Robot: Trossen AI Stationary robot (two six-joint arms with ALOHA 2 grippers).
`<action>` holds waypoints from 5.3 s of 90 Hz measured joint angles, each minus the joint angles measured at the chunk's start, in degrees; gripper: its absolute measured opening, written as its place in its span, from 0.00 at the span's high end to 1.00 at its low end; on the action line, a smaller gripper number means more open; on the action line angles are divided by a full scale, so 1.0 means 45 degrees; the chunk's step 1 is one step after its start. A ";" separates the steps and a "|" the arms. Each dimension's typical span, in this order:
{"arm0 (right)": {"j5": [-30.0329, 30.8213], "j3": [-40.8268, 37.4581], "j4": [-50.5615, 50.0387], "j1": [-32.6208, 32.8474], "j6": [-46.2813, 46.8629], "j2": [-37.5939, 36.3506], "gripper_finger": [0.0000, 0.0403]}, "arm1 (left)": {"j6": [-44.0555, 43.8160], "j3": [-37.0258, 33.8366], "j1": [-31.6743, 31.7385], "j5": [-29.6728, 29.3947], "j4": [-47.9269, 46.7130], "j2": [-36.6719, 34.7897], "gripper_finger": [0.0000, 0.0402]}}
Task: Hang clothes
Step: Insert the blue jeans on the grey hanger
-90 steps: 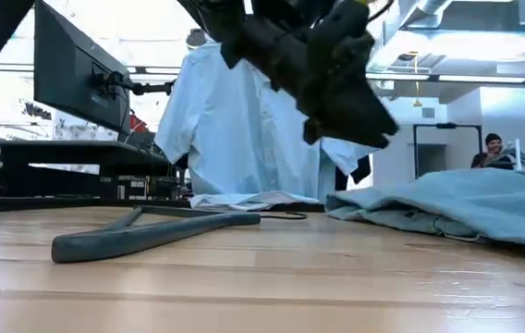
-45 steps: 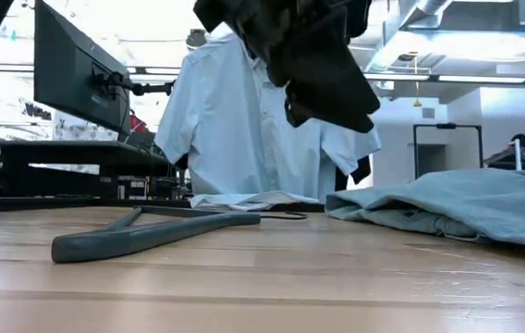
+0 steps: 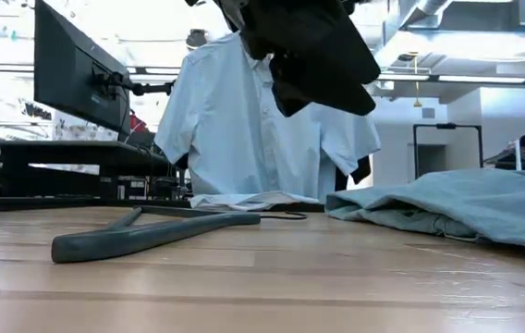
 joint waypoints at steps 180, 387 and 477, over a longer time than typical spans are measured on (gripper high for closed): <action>0.0663 0.5079 -0.6722 -2.3948 -1.5330 -0.9217 1.00 | 0.5781 0.4493 0.6845 -0.3685 -0.8039 -0.5036 0.68; 0.1736 -0.9957 0.1374 -1.3164 0.1978 -1.0391 0.43 | 0.5370 0.4439 0.4904 0.0924 -1.0589 -0.2759 0.69; 0.2106 -0.0989 -0.0476 -0.2787 0.8072 -0.1617 0.43 | 0.0117 0.4442 0.1822 -0.1073 -1.0604 -0.2851 0.69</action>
